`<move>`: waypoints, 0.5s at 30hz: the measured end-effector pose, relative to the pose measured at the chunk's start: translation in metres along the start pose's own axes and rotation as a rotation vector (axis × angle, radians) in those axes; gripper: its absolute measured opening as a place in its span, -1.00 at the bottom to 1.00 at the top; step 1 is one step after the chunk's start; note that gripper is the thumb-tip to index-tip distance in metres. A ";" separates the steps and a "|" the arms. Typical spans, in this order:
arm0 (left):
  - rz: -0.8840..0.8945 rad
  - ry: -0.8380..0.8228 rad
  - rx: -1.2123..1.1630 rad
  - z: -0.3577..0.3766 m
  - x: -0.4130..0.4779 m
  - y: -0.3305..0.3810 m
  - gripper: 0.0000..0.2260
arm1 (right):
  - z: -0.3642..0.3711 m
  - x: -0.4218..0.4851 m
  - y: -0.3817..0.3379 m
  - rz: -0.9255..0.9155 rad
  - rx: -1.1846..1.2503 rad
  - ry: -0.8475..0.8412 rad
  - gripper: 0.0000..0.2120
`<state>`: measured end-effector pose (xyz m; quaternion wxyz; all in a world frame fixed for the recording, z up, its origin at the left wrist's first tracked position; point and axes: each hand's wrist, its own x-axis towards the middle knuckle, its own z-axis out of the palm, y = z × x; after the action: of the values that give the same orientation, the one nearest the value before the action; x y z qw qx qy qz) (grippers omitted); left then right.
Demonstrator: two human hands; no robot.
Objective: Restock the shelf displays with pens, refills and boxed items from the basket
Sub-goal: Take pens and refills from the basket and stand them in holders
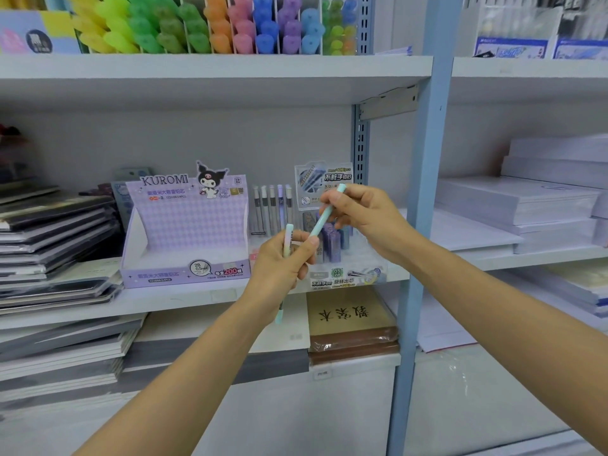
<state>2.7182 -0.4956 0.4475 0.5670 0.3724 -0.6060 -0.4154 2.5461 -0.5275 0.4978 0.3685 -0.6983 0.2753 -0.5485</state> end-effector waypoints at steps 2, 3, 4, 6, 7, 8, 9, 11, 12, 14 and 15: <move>0.051 0.072 0.080 -0.010 0.000 0.001 -0.89 | 0.003 0.005 -0.005 -0.030 0.010 0.065 -0.84; 0.083 0.125 0.139 -0.017 0.001 0.001 -0.90 | 0.004 0.009 -0.007 -0.045 0.008 0.113 -0.84; 0.112 0.184 0.199 -0.026 0.003 0.000 -0.90 | 0.005 0.013 -0.009 -0.056 0.005 0.160 -0.85; 0.163 0.280 0.362 -0.043 0.007 -0.001 -0.84 | 0.006 0.022 -0.010 -0.068 -0.005 0.229 -0.86; 0.184 0.306 0.497 -0.051 0.009 -0.001 -0.78 | 0.006 0.027 -0.009 -0.072 -0.020 0.248 -0.87; 0.198 0.313 0.662 -0.058 0.012 -0.002 -0.74 | 0.008 0.031 -0.008 -0.074 -0.043 0.258 -0.87; 0.200 0.305 0.815 -0.064 0.015 -0.002 -0.72 | 0.009 0.036 -0.006 -0.072 -0.069 0.263 -0.87; 0.169 0.270 0.952 -0.071 0.021 -0.002 -0.76 | 0.013 0.045 0.000 -0.061 -0.114 0.266 -0.86; 0.160 0.256 0.945 -0.074 0.023 -0.003 -0.79 | 0.016 0.049 0.004 -0.056 -0.132 0.265 -0.86; 0.180 0.253 0.882 -0.077 0.025 -0.003 -0.85 | 0.019 0.057 0.011 -0.049 -0.191 0.261 -0.87; 0.198 0.252 0.852 -0.077 0.025 -0.002 -0.88 | 0.020 0.061 0.015 -0.048 -0.234 0.259 -0.88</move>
<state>2.7933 -0.5259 0.4557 0.4695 0.5606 -0.6817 -0.0243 2.5809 -0.5799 0.5179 0.2329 -0.6662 0.3656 -0.6068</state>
